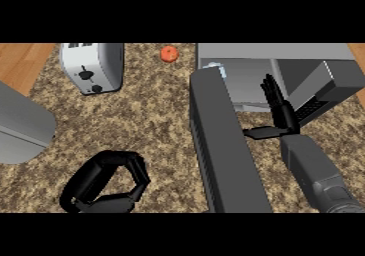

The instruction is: Pick up the milk, place it into the microwave and close the microwave

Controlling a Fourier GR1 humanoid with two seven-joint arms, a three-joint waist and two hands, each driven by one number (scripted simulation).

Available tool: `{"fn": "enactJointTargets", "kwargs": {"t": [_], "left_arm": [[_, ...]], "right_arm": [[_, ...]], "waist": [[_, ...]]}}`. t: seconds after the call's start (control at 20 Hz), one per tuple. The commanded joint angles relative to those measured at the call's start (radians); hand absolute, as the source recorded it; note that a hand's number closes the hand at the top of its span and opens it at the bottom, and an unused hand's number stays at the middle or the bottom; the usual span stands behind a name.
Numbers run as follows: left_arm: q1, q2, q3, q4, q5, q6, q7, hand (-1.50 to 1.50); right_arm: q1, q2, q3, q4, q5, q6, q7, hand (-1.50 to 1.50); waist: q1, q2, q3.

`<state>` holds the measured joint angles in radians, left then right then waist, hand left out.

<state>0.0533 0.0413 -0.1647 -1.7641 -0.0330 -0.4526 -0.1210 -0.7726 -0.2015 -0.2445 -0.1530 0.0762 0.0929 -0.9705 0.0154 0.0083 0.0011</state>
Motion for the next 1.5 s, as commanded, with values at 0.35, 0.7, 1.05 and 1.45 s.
{"fn": "enactJointTargets", "kwargs": {"t": [0.35,0.7,1.05,1.45], "left_arm": [[-0.092,0.008,-0.153,0.277,-0.187,0.042,-0.094,1.50],[-0.180,-0.041,-0.276,0.465,-0.221,0.146,-0.147,1.50],[-0.304,-0.041,-0.495,0.628,-0.117,0.269,-0.171,1.50],[-0.450,-0.041,-0.762,0.654,0.093,0.624,-0.088,1.50]], "right_arm": [[0.159,-0.046,0.042,-0.185,-0.013,0.127,0.010,-1.50],[0.383,-0.056,0.093,-0.484,-0.039,0.160,0.066,-1.50],[0.555,-0.121,0.079,-0.777,-0.122,0.224,0.162,-1.50],[0.657,-0.173,0.050,-0.996,-0.278,0.383,0.293,-1.50]], "waist": [[-0.035,-0.013,-0.003],[-0.056,-0.018,-0.004],[-0.063,-0.013,-0.004],[-0.109,-0.006,-0.005]]}}
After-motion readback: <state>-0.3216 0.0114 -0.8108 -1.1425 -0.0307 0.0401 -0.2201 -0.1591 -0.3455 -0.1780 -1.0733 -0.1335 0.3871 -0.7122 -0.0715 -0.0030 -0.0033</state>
